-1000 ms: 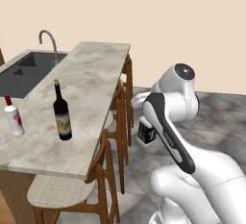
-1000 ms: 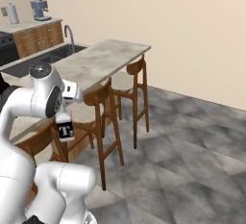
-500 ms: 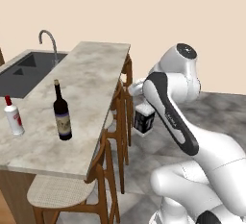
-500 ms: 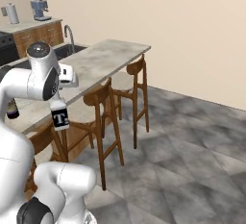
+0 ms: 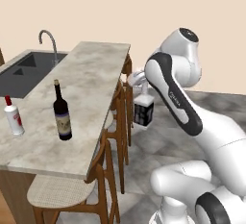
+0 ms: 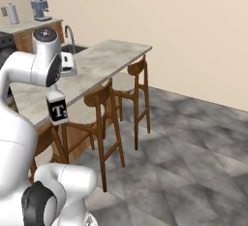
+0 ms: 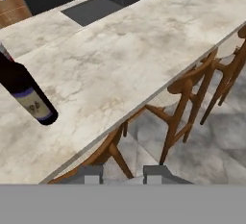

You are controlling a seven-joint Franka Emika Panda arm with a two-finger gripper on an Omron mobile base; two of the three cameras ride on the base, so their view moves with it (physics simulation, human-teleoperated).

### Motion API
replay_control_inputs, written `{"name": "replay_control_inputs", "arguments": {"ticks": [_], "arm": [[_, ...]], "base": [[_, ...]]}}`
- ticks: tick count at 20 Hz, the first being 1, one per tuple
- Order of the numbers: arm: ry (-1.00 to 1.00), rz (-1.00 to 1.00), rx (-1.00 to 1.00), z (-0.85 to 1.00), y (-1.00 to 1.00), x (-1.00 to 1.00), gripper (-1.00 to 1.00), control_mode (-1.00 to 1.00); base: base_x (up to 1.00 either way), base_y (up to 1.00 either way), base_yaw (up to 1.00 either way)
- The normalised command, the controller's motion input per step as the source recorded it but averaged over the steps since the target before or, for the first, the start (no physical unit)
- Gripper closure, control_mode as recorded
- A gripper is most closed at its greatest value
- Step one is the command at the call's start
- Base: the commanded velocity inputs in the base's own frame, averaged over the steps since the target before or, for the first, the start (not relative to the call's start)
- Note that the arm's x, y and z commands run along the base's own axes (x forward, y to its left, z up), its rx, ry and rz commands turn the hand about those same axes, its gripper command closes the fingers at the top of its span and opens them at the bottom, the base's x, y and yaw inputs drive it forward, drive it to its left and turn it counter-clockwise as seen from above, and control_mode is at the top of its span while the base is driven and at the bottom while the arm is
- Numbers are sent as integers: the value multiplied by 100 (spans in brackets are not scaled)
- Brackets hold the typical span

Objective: Move the drinks to the dining counter.

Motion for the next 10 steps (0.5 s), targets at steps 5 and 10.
{"name": "replay_control_inputs", "arguments": {"ticks": [5,10], "arm": [[0,16,0,10,24,25,100,-100],[5,13,0,0,41,49,100,-100]], "base": [[0,0,0],[0,0,0]]}}
